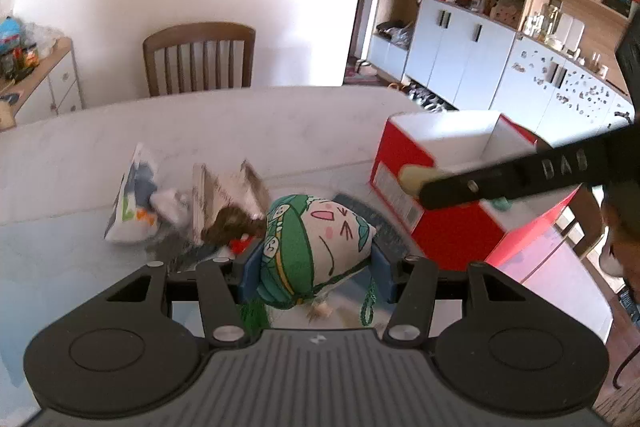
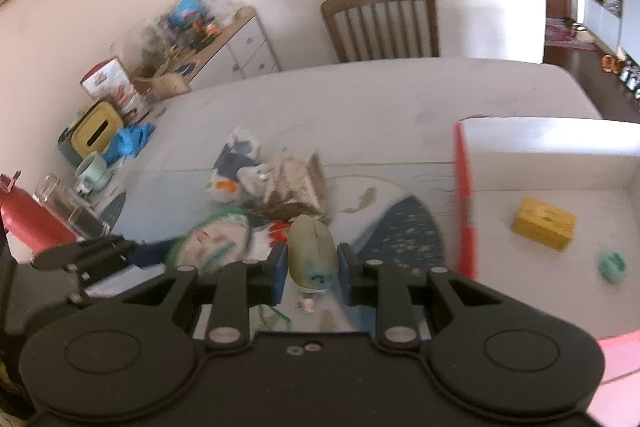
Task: Organize objects
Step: 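Carry the plush doll with the left tool while the right tool carries the cream cylinder into the box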
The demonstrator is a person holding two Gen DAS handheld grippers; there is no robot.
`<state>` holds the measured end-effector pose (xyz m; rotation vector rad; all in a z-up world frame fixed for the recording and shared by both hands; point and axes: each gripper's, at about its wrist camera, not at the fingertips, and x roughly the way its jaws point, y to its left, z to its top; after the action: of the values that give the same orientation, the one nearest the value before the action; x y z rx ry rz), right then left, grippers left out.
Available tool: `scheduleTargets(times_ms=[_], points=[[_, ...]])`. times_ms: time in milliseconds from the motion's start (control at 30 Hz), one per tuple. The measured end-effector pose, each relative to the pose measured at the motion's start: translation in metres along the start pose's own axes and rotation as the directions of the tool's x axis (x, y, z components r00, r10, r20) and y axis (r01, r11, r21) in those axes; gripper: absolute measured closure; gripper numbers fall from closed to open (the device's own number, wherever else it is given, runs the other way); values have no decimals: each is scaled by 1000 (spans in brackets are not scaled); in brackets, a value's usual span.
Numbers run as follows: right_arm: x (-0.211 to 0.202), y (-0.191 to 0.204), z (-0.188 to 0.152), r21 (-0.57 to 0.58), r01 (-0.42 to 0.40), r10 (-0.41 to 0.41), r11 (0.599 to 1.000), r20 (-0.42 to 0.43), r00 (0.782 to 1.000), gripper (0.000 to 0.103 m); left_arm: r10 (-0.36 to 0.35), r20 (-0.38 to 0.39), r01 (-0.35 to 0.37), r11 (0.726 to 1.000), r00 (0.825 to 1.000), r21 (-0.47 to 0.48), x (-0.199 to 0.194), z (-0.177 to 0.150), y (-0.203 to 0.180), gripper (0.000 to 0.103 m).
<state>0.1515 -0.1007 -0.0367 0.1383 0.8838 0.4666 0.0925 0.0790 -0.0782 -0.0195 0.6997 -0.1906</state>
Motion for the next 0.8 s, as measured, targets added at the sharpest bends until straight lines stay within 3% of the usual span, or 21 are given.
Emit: scheduleTargets(times_ms=[300,800], points=[[-33,-51,-7,53,66,-69,996,50,996,78,-28,48,25,997,998,69,-4,49,-30,48],[-78,-156,-16,136,138,-149,981,74,986,79,-86,27,82,988,996,133,38,104,-122,48]])
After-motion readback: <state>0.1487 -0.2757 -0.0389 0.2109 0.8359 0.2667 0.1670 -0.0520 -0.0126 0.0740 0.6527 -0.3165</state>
